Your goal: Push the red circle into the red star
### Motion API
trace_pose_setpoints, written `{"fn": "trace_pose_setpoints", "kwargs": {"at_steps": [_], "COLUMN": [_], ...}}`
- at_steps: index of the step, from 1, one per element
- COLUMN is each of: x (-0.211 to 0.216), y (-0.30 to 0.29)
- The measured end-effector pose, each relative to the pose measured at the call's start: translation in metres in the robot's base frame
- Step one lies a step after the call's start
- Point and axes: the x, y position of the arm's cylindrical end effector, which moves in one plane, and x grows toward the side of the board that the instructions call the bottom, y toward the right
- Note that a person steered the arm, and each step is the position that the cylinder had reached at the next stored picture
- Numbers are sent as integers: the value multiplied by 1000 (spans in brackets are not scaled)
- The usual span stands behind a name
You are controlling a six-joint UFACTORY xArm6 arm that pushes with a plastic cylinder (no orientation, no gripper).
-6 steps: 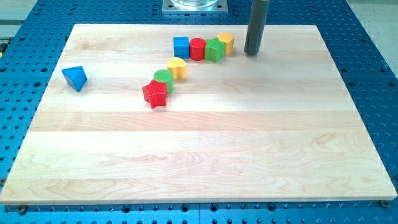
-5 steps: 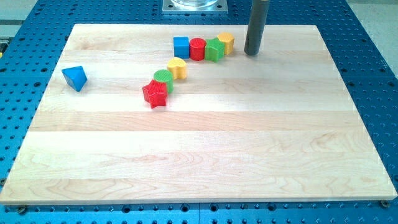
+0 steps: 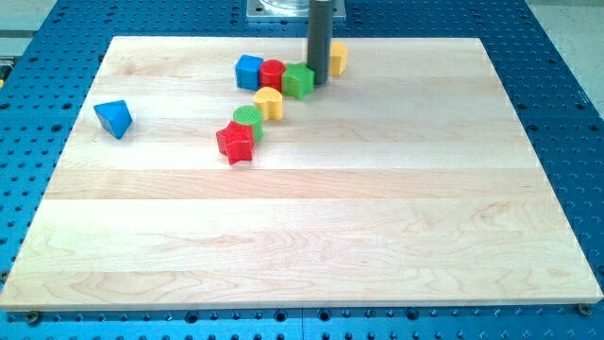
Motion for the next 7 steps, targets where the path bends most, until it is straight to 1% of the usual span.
{"fn": "trace_pose_setpoints", "kwargs": {"at_steps": [2, 3, 4, 5, 6, 7], "x": [-2, 1, 3, 1, -15, 30], "y": [-103, -129, -196, -183, -103, -71]}}
